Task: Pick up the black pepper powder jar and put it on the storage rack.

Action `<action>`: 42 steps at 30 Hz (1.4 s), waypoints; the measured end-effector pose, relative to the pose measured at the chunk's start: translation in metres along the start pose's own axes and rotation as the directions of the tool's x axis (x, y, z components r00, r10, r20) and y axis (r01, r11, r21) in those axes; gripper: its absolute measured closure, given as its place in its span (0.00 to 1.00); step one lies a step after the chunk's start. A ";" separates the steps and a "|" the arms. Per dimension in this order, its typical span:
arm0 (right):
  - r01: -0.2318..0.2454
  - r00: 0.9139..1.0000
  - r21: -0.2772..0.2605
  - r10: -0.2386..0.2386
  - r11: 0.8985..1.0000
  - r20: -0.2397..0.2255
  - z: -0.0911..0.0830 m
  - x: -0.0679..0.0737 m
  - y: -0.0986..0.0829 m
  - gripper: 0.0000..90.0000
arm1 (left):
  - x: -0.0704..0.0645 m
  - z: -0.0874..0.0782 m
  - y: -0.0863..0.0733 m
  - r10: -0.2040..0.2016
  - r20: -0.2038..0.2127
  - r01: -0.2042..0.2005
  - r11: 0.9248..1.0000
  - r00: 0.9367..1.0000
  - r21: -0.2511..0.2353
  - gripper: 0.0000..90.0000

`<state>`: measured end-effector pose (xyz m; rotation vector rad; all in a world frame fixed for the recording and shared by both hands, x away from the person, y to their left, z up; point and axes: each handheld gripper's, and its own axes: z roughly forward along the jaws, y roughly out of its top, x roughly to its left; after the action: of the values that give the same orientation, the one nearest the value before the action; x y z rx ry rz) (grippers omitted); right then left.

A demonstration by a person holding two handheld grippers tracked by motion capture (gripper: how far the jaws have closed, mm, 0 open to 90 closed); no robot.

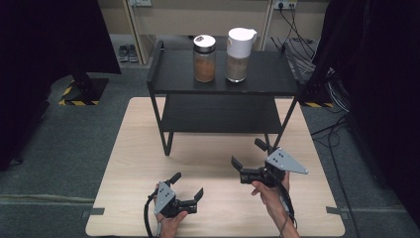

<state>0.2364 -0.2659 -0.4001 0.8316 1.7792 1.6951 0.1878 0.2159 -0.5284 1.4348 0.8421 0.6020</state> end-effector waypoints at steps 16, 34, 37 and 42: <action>0.008 1.000 0.035 -0.008 0.999 -0.005 -0.013 0.007 -0.040 0.00 | 0.000 0.000 0.001 0.000 0.002 0.000 1.000 1.000 0.005 0.01; -0.024 1.000 0.064 0.023 0.998 0.021 -0.023 0.010 -0.074 0.00 | 0.000 0.001 0.002 0.003 0.003 -0.003 1.000 1.000 0.012 0.01; -0.027 0.999 0.063 0.026 0.998 0.022 -0.025 0.010 -0.077 0.00 | 0.000 0.001 0.002 0.002 0.003 -0.002 1.000 1.000 0.012 0.01; -0.036 0.999 0.064 0.035 0.997 0.021 -0.026 0.010 -0.080 0.00 | 0.000 0.001 0.002 0.005 0.004 -0.005 1.000 1.000 0.014 0.01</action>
<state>0.2052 -0.2768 -0.4781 0.9100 1.8240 1.6532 0.1890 0.2151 -0.5263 1.4506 0.8407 0.5982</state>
